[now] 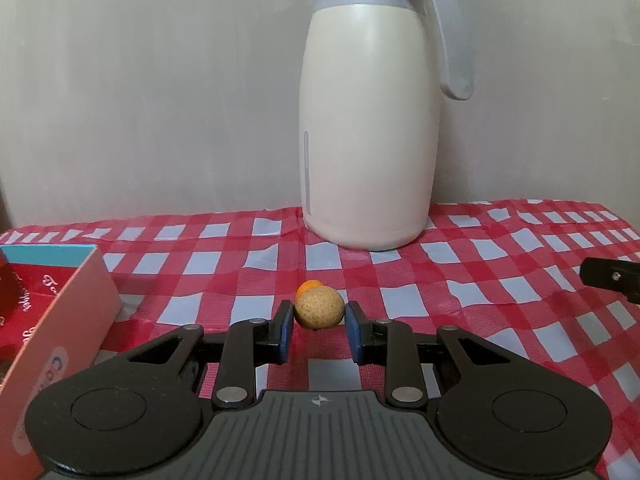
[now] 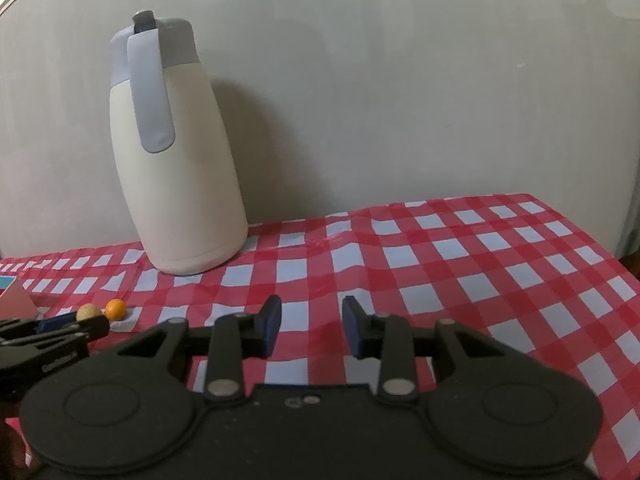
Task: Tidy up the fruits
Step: 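Carry the yellow fruit with the left gripper into the box and open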
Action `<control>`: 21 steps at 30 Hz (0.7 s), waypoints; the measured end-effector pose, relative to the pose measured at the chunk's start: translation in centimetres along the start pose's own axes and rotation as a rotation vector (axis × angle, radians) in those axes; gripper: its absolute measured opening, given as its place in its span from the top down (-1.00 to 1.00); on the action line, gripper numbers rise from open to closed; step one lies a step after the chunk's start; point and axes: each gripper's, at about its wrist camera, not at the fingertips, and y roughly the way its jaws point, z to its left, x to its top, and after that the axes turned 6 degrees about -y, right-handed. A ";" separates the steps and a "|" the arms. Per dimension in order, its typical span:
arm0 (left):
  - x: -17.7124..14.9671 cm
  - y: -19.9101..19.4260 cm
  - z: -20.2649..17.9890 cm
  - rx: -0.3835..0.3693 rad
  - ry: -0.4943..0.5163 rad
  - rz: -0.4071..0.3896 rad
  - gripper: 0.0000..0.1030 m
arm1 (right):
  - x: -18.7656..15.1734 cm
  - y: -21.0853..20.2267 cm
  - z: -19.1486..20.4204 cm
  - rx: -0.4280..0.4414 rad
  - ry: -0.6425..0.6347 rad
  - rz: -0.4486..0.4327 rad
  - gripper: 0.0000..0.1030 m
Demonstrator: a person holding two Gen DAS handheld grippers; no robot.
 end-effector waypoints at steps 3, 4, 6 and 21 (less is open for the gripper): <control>0.2 -1.4 0.4 -0.005 -0.001 -0.010 0.45 | 0.2 -0.3 0.2 0.004 0.002 -0.009 0.37; 0.3 -1.8 0.6 -0.004 0.003 -0.017 0.45 | 0.3 -0.3 0.4 0.008 0.002 -0.011 0.37; 0.4 -2.9 1.1 -0.001 0.004 -0.030 0.45 | 0.5 -0.4 0.8 0.022 0.007 -0.013 0.37; 0.6 -9.1 11.2 0.124 -0.097 -0.093 0.45 | 0.6 -1.4 7.3 0.130 -0.035 -0.019 0.37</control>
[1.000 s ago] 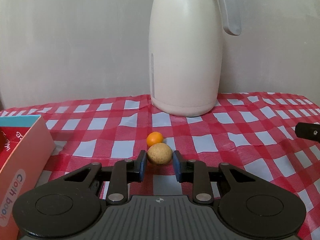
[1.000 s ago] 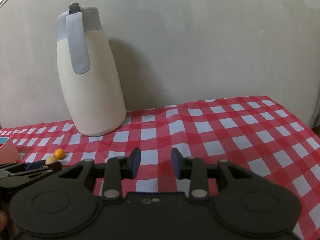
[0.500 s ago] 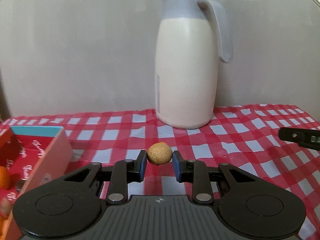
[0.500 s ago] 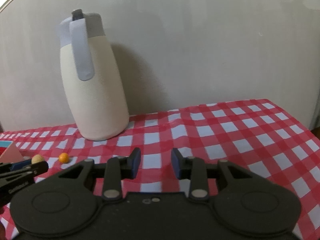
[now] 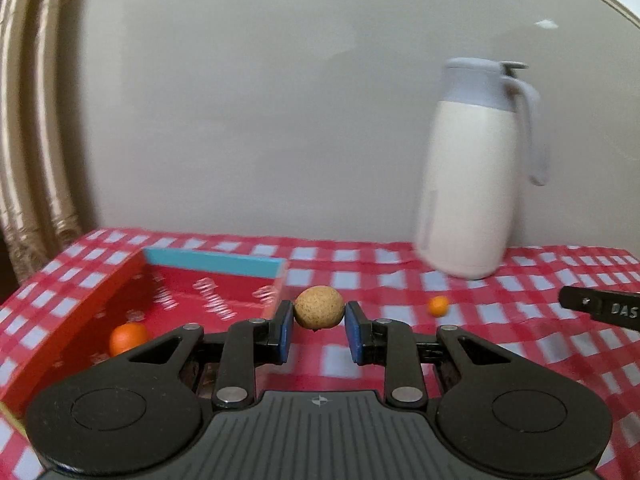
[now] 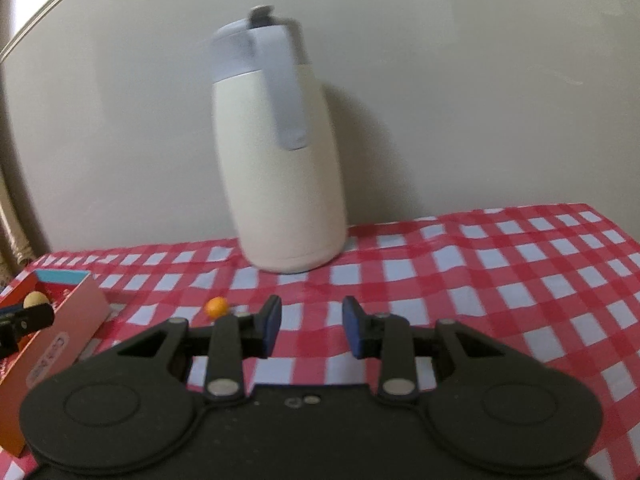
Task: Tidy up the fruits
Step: 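Carry the yellow fruit with the left gripper into the box and open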
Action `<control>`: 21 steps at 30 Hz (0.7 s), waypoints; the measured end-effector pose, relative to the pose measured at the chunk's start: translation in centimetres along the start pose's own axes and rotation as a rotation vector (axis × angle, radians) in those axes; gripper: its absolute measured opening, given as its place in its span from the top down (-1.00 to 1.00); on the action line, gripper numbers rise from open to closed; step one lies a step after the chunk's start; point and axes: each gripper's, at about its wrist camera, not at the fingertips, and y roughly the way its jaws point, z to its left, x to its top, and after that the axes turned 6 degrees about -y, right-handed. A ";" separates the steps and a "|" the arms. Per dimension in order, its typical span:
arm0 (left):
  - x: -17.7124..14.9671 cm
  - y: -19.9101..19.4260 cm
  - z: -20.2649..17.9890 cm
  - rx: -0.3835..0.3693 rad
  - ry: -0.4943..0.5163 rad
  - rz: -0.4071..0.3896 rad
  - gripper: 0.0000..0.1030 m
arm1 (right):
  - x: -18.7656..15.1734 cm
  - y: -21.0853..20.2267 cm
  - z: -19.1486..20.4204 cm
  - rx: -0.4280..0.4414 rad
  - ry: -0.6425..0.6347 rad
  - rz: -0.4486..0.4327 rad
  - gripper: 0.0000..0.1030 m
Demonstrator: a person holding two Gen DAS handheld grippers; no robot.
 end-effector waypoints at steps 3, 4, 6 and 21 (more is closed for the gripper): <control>0.1 -0.2 2.2 0.036 -0.022 0.001 0.45 | 0.0 -0.1 1.3 0.017 -0.011 -0.003 0.37; 0.1 -0.2 2.8 0.046 -0.029 -0.001 0.45 | 0.0 -0.2 1.8 0.023 -0.015 -0.004 0.37; 0.1 -0.4 3.9 0.069 -0.031 -0.004 0.45 | 0.0 -0.2 2.6 0.033 -0.025 -0.005 0.37; -0.8 0.6 8.8 0.161 -0.048 0.044 0.45 | -0.5 0.4 6.8 0.077 -0.082 0.006 0.37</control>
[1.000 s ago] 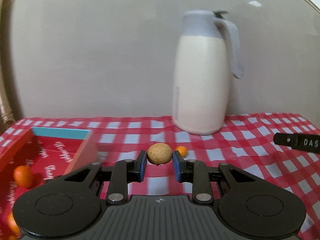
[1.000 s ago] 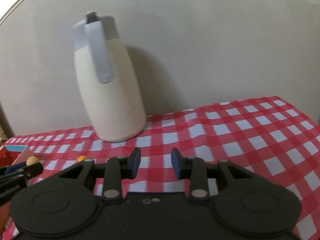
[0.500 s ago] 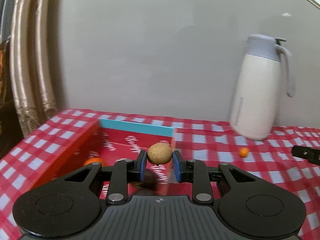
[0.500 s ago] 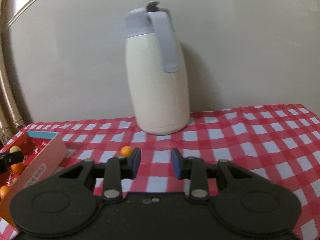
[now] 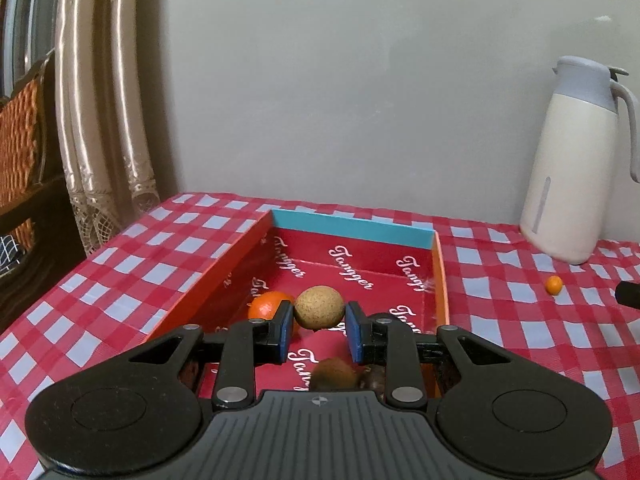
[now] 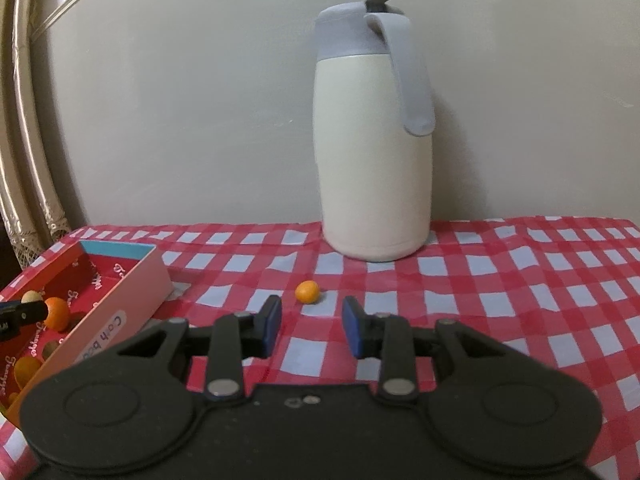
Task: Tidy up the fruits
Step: 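Carry the yellow fruit with the left gripper into the box and open, then reach the right gripper to the small tangerine on the cloth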
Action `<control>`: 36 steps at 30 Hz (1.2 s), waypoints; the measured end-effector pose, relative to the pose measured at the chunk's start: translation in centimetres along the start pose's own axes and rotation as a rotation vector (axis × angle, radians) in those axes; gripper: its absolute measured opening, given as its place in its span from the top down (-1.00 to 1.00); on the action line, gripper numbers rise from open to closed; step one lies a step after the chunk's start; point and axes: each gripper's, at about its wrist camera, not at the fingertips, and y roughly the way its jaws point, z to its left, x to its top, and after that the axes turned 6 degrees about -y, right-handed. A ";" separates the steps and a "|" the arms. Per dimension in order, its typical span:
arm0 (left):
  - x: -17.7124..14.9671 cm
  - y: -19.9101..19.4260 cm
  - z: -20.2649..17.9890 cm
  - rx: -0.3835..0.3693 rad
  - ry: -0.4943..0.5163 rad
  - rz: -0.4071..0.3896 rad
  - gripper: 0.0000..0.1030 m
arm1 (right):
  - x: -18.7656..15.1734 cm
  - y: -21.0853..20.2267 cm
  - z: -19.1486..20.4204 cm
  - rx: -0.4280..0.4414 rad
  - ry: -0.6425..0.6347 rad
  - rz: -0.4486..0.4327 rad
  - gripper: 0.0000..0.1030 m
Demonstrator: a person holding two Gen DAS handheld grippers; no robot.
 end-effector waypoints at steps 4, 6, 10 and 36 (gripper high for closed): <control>-0.2 0.3 0.0 0.004 0.006 0.017 0.22 | 0.1 0.1 0.2 0.004 -0.003 -0.004 0.37; -0.2 0.1 -0.2 0.013 0.005 0.000 -0.51 | 0.1 0.1 0.2 0.003 -0.002 -0.006 0.36; 0.1 -0.8 -0.6 0.028 0.021 -0.058 -0.69 | 0.1 0.1 0.1 0.004 -0.001 -0.004 0.36; 0.5 -0.7 0.0 0.020 0.005 -0.058 -0.69 | 0.9 1.7 2.4 0.016 -0.060 -0.002 0.40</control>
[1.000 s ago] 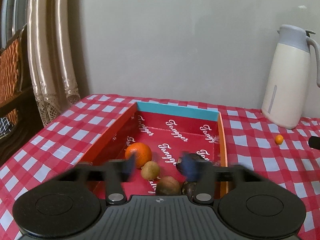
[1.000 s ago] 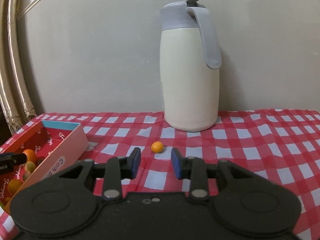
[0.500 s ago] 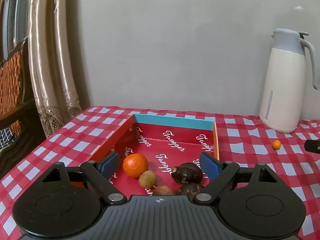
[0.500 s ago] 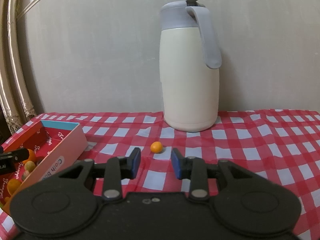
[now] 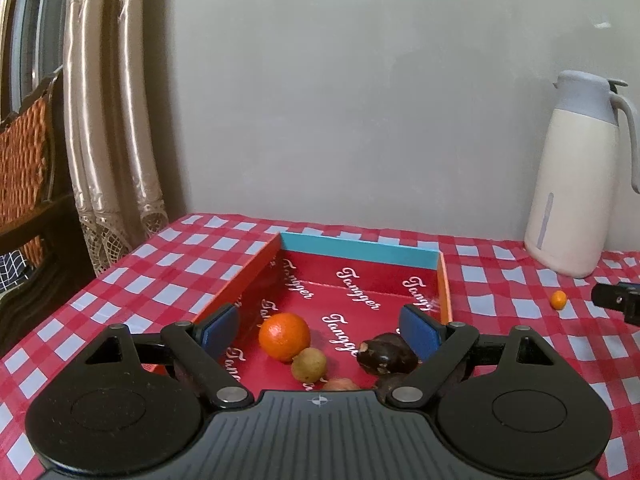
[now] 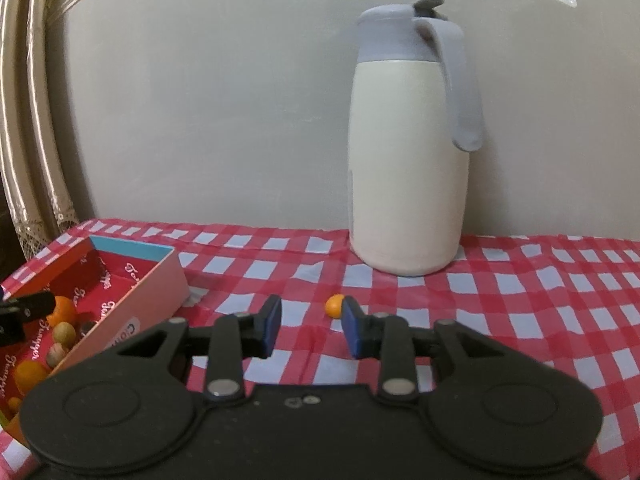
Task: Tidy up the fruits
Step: 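Reach the right gripper to the small tangerine on the cloth, then close the right gripper on the small tangerine and lift it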
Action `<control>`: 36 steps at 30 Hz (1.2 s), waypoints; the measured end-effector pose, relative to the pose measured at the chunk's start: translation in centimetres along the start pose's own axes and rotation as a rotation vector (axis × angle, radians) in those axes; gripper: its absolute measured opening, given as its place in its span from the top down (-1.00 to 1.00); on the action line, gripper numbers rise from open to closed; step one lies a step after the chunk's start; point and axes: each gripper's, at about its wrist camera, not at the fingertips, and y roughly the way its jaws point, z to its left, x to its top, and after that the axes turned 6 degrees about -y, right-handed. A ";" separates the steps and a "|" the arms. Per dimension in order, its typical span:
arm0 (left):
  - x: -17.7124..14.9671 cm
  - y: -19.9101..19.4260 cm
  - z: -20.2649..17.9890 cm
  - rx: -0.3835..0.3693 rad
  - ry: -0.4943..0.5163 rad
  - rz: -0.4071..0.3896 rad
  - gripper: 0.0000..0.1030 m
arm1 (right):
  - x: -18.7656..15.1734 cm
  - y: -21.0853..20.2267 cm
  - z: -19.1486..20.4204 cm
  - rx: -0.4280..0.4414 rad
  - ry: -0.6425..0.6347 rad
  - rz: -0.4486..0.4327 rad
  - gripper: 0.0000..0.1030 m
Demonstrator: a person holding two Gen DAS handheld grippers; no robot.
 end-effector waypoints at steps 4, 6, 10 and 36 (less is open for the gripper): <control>0.3 0.6 0.9 0.024 -0.021 0.004 -0.69 | 0.2 1.0 0.3 -0.011 -0.023 0.014 0.41; 0.5 1.0 1.5 0.034 -0.033 0.009 -0.69 | 0.4 1.6 0.3 -0.016 -0.031 0.021 0.41; 0.9 1.6 2.8 0.061 -0.070 0.008 -0.69 | 0.6 3.1 0.4 -0.027 -0.051 0.038 0.42; 1.8 3.6 7.1 0.174 -0.148 0.018 -0.69 | -0.2 9.8 -0.8 -0.070 -0.048 0.143 0.60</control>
